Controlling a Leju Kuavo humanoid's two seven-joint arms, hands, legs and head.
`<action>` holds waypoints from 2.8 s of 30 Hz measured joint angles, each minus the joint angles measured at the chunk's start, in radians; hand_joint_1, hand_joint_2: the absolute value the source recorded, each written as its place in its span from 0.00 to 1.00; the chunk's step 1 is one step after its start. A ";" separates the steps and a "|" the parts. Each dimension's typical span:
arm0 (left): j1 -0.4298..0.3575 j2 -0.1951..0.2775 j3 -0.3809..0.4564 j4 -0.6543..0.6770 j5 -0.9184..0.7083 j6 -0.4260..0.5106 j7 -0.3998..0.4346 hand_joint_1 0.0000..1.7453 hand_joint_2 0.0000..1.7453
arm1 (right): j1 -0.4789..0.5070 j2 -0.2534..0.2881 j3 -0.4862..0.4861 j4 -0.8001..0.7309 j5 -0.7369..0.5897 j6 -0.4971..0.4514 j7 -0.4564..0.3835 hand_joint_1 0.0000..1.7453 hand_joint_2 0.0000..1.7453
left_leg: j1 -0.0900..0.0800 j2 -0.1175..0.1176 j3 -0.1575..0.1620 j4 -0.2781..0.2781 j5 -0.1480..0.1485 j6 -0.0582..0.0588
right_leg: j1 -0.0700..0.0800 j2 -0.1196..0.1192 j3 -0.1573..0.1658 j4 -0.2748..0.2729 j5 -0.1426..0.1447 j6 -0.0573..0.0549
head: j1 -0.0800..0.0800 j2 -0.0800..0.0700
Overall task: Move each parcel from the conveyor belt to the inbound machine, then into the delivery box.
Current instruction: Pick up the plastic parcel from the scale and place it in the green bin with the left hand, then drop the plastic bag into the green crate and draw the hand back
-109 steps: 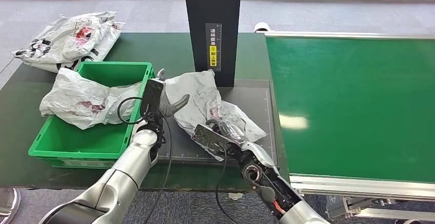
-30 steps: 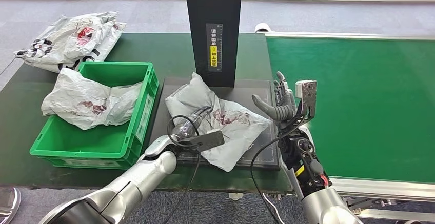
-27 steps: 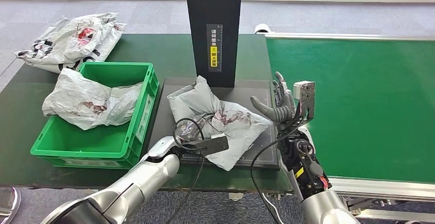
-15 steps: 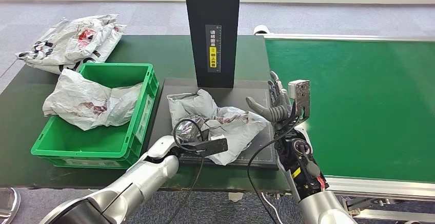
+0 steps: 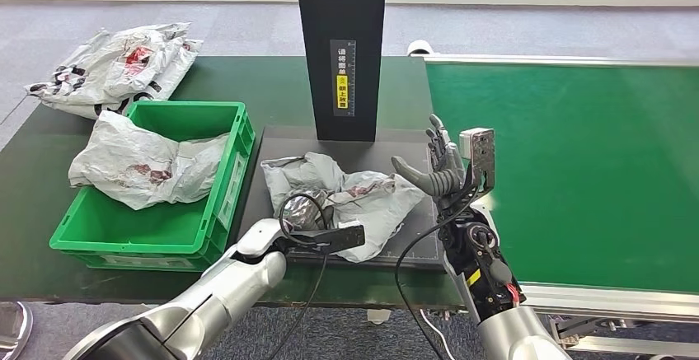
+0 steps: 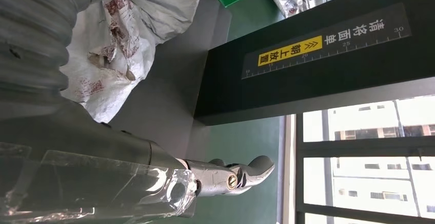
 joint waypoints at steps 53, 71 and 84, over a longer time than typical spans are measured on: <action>-0.167 0.301 0.438 -0.017 -0.646 0.328 0.733 1.00 1.00 | 0.123 -0.039 -0.030 -0.089 -0.059 -0.077 -0.001 0.00 1.00 | 0.002 0.002 -0.018 -0.002 0.007 -0.003 | 0.003 0.005 -0.020 0.001 0.007 -0.004 | 0.000 0.000; -0.139 0.229 0.680 -0.049 -0.301 0.413 0.191 0.00 0.00 | 0.120 -0.042 -0.030 -0.059 -0.066 -0.053 -0.007 0.00 1.00 | 0.001 0.002 -0.018 0.001 0.007 -0.003 | 0.002 0.004 -0.020 0.001 0.008 -0.003 | 0.000 0.000; -0.202 0.143 0.865 -0.210 0.154 0.392 -0.240 0.00 0.00 | 0.028 -0.056 -0.026 0.005 -0.089 -0.038 -0.021 0.00 0.00 | 0.001 0.003 -0.018 0.001 0.008 -0.003 | 0.002 0.004 -0.020 0.001 0.009 -0.003 | 0.000 0.000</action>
